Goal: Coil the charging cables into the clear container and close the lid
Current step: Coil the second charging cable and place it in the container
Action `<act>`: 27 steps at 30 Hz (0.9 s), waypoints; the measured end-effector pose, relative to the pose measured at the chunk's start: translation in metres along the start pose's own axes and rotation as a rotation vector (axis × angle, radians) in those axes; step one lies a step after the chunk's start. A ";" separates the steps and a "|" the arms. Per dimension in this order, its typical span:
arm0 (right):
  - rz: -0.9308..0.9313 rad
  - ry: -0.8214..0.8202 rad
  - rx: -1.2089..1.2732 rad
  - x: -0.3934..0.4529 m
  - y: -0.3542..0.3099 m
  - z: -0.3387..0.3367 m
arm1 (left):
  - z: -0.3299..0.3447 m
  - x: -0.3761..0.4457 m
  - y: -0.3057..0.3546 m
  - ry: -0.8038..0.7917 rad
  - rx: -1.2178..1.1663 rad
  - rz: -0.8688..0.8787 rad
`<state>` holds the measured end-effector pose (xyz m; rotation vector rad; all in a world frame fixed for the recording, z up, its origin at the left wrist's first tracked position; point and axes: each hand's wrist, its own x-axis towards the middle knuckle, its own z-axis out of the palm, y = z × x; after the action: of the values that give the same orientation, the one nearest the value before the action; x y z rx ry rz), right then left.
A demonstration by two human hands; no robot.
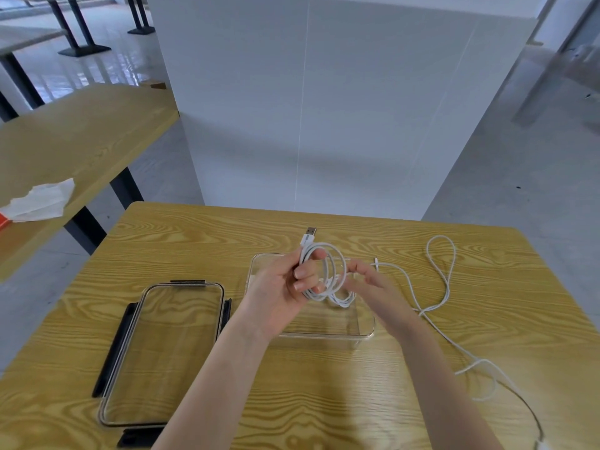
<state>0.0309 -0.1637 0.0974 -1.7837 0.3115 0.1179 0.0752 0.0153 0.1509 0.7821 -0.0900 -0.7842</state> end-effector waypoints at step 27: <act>0.291 -0.071 0.970 -0.001 0.001 0.043 | -0.016 0.013 -0.024 0.117 -0.338 -0.026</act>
<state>0.0337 -0.1222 0.0869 -0.7669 0.4748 0.1947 0.0762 0.0054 0.1207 0.5072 0.1553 -0.7521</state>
